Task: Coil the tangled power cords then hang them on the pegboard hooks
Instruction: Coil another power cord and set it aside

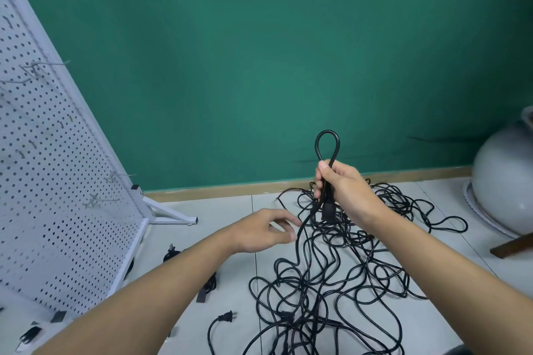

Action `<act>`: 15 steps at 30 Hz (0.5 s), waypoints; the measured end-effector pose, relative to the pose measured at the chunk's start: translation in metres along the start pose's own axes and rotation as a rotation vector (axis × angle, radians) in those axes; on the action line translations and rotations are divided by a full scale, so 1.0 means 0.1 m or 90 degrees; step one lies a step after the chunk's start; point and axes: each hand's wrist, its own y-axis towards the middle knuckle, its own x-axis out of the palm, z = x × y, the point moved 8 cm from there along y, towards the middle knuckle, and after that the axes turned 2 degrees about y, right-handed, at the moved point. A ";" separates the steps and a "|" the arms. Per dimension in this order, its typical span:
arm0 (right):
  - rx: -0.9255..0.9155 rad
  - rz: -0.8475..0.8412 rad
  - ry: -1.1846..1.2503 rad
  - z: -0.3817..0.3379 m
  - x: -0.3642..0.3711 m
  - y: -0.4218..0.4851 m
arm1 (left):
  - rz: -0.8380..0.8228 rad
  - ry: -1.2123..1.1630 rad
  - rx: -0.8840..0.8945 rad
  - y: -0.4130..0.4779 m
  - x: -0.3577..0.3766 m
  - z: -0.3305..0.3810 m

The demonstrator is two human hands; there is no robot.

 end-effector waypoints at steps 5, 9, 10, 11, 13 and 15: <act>-0.008 0.008 -0.011 -0.01 0.03 0.00 | 0.015 0.030 0.027 0.03 -0.01 0.03; -0.018 0.072 -0.113 0.00 -0.10 0.00 | 0.027 0.037 0.013 -0.03 -0.05 0.06; -0.014 0.074 -0.151 0.03 -0.13 0.01 | 0.059 0.080 0.027 -0.04 -0.11 0.09; -0.005 0.068 -0.191 0.07 -0.15 0.01 | 0.099 0.127 0.049 -0.06 -0.18 0.14; 0.007 0.047 -0.283 0.13 -0.14 0.01 | 0.175 0.207 0.123 -0.10 -0.30 0.30; 0.008 0.020 -0.370 0.16 -0.11 0.01 | 0.213 0.252 0.217 -0.14 -0.33 0.53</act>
